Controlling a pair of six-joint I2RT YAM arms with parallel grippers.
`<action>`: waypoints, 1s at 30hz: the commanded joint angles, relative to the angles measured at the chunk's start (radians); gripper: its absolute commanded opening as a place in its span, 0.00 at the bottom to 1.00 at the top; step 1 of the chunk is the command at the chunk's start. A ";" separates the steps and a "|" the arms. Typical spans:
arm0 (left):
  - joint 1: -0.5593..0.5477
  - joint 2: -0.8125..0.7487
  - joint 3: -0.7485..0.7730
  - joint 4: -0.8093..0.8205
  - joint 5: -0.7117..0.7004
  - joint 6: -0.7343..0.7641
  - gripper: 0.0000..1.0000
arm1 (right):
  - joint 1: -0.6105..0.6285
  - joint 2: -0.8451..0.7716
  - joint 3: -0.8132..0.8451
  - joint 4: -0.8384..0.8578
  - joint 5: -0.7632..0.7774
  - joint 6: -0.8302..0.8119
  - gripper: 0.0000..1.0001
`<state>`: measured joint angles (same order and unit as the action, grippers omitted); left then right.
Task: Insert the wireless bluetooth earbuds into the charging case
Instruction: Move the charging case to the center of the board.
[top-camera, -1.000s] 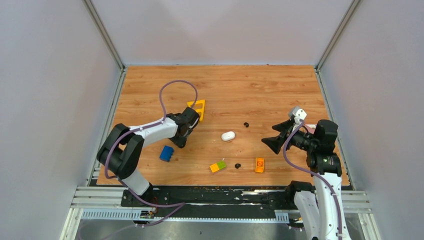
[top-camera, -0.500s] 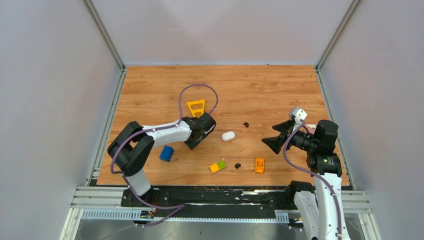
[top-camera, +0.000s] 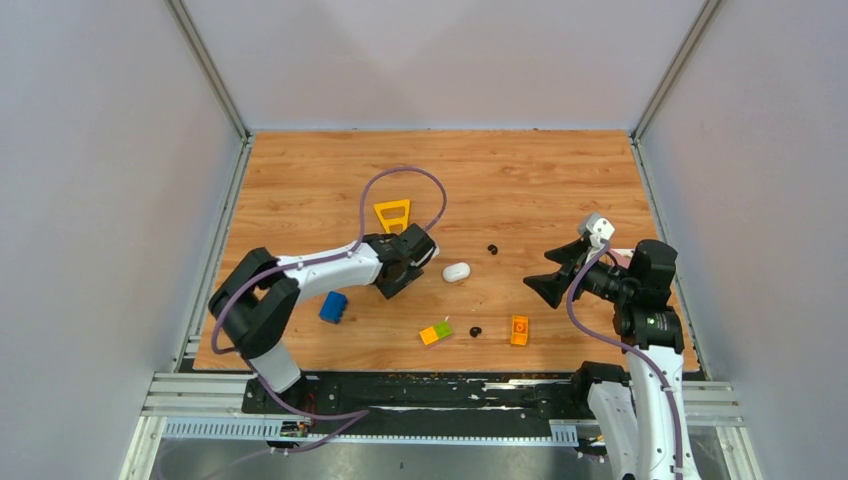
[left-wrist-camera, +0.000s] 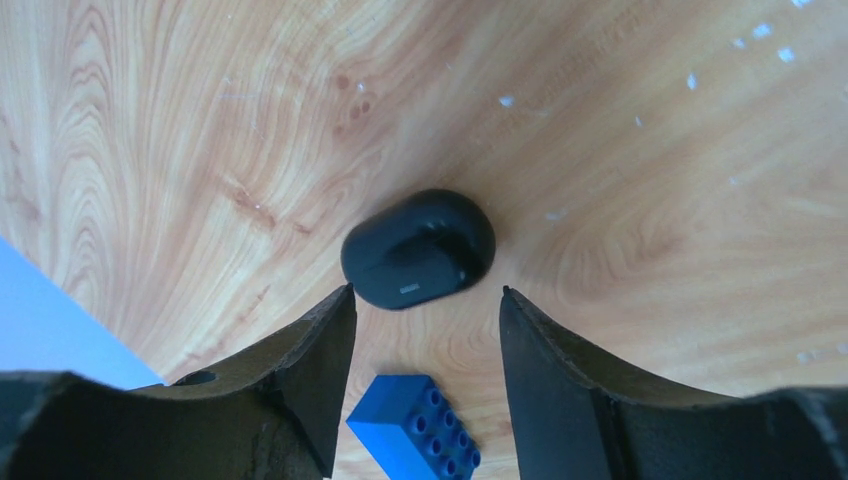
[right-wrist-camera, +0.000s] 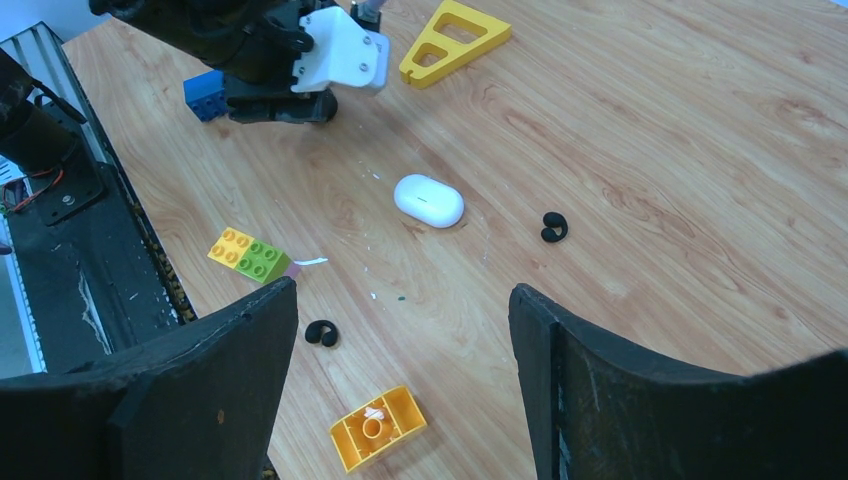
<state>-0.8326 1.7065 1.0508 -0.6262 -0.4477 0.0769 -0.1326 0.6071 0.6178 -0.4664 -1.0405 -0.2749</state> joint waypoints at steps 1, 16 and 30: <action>0.052 -0.182 -0.073 0.080 0.174 0.078 0.64 | -0.005 0.001 -0.003 0.021 -0.032 -0.017 0.77; 0.222 -0.122 0.030 0.051 0.499 0.414 0.63 | -0.005 0.003 -0.003 0.013 -0.044 -0.017 0.77; 0.303 -0.018 0.066 -0.047 0.658 0.467 0.64 | -0.008 0.017 -0.004 0.011 -0.055 -0.017 0.77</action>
<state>-0.5327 1.6459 1.0916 -0.6174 0.1276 0.5018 -0.1345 0.6182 0.6178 -0.4736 -1.0595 -0.2790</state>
